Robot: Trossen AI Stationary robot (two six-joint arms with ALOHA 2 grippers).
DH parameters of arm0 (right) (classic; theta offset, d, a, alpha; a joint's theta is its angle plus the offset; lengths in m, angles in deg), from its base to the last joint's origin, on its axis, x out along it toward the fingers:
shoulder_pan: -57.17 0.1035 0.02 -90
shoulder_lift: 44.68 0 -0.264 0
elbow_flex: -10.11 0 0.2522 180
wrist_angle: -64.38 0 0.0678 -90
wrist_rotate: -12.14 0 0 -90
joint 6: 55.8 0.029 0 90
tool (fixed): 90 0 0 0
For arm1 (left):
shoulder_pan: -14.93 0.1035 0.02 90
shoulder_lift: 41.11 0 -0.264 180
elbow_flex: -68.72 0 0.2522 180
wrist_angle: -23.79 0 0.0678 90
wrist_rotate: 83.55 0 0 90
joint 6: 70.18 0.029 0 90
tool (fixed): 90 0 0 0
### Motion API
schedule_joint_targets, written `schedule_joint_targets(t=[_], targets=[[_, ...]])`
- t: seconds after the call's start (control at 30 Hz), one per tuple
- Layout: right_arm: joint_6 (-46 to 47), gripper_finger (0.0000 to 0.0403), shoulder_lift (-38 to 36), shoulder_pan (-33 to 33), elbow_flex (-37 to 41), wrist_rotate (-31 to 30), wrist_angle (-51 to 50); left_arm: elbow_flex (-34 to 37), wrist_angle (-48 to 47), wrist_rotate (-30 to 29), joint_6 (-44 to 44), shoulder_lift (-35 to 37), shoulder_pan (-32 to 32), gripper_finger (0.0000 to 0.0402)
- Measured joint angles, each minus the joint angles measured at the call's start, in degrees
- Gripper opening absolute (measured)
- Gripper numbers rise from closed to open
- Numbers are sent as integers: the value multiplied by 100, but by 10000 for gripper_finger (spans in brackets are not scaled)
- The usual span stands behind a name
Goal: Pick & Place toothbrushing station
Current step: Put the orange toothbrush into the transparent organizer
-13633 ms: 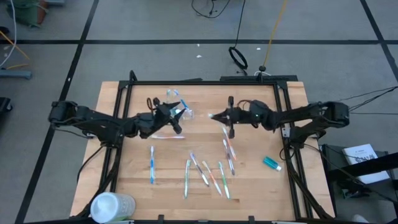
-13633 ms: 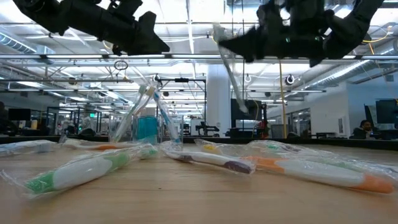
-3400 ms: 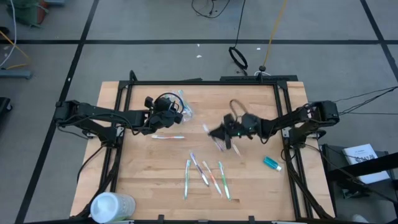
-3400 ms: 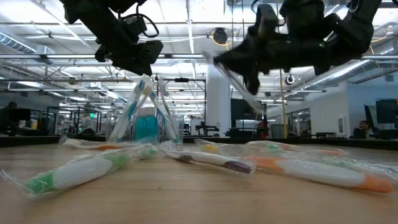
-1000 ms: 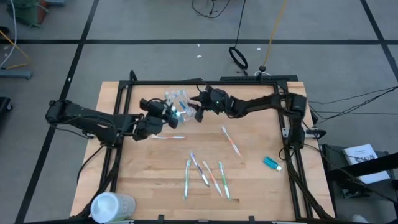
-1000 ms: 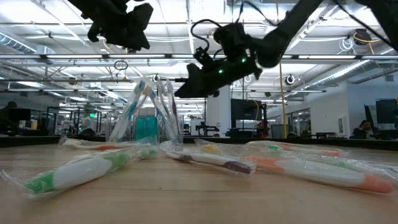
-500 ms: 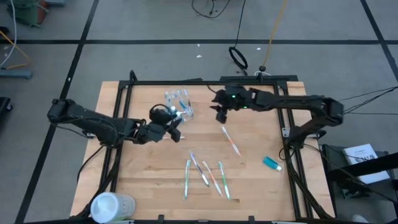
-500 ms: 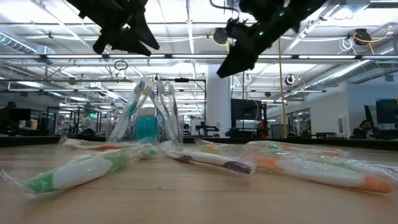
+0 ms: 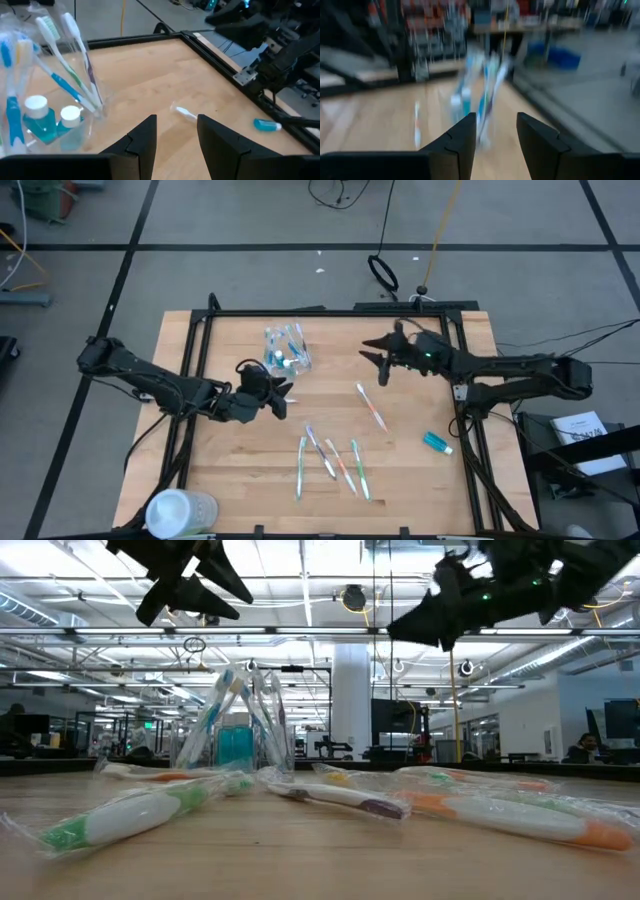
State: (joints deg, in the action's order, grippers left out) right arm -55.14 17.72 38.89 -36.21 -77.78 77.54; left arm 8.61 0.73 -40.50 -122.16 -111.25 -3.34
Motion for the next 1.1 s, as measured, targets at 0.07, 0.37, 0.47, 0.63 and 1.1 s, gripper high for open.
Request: schedule_joint_targets(t=[0.07,0.37,0.47,0.63,1.1], targets=[[-29,132,-99,0,319,-1,774,-2,24,-17,-180,-80,-48,147],[-187,130,-183,-13,1138,-20,2007,-2,-235,880,-1061,-611,-71,147],[-488,130,-183,-13,1195,-17,2000,-2,-492,1119,-1547,-755,49,147],[-519,130,-183,-13,1202,-7,1999,-2,-1375,1518,-3184,-1066,194,147],[-524,130,-180,-15,1200,-2,1956,0,-3383,2207,-6668,-1887,302,147]])
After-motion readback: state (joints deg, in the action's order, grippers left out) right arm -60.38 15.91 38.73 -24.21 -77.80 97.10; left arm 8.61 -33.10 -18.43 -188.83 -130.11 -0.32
